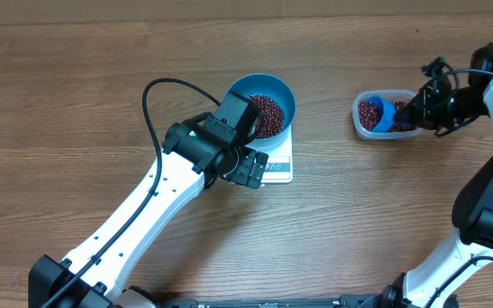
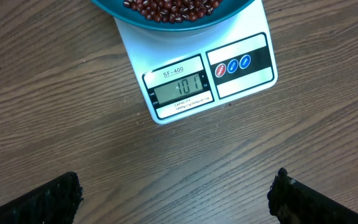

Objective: Scoop item into bowl and weigh 150g on scale

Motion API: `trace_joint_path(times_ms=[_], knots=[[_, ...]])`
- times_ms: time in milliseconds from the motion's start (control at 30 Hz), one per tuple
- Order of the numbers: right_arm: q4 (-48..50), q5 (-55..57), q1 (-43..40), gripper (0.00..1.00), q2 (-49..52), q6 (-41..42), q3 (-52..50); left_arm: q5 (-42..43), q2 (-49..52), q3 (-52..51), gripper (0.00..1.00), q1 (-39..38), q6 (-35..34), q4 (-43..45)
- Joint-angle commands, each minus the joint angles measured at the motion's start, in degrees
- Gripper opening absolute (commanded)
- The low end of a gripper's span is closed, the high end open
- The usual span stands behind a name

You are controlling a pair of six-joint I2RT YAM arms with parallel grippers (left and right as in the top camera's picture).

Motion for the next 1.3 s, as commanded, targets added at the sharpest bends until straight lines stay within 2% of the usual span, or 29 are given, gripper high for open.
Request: trace_joint_path(times_ms=[0, 633, 933, 1267], knots=[[-0.2, -4.2, -1.8, 0.04, 0.2, -1.3, -0.3, 0.4, -1.4, 0.3, 0.99, 0.2, -0.1, 0.1], [-2.8, -9.9, -7.7, 0.04, 0.2, -4.4, -0.3, 0.4, -1.4, 0.3, 1.00, 0.2, -0.2, 0.1], [-5.6, -16.2, -11.5, 0.04, 0.2, -7.3, -0.3, 0.4, -1.4, 0.3, 0.99, 0.2, -0.2, 0.1], [-5.7, -19.1, -12.0, 0.04, 0.2, -7.3, -0.3, 0.4, -1.4, 0.3, 1.00, 0.3, -0.2, 0.1]])
